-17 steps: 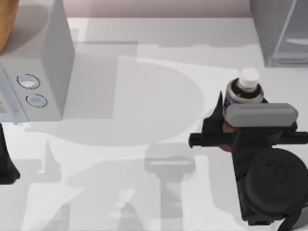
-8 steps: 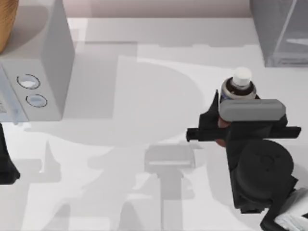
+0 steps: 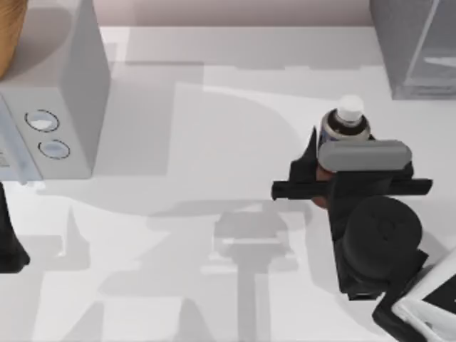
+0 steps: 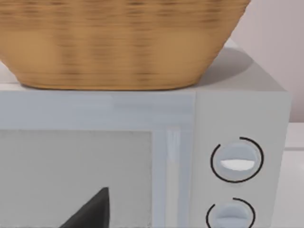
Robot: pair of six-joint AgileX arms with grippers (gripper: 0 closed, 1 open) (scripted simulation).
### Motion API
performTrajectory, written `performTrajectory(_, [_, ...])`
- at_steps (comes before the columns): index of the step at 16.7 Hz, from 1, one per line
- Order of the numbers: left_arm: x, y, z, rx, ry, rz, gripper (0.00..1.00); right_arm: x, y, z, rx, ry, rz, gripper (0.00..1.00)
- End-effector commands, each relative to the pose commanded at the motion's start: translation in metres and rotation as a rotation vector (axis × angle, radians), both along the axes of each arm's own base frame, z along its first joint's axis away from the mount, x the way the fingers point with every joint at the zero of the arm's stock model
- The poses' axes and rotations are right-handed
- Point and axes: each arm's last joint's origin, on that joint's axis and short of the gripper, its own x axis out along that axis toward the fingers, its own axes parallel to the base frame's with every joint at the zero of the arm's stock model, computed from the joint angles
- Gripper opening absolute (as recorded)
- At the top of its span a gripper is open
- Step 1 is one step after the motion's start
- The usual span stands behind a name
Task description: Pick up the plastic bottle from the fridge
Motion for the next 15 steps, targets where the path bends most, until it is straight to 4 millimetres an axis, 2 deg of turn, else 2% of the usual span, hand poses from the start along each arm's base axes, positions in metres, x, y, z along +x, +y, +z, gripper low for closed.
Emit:
performTrajectory(13, [0.0,0.0,0.0,0.0,0.0,0.0,1.0,0.0,0.0,0.0,0.0,0.0,0.0,0.98])
performTrajectory(15, [0.0,0.0,0.0,0.0,0.0,0.0,1.0,0.0,0.0,0.0,0.0,0.0,0.0,1.0])
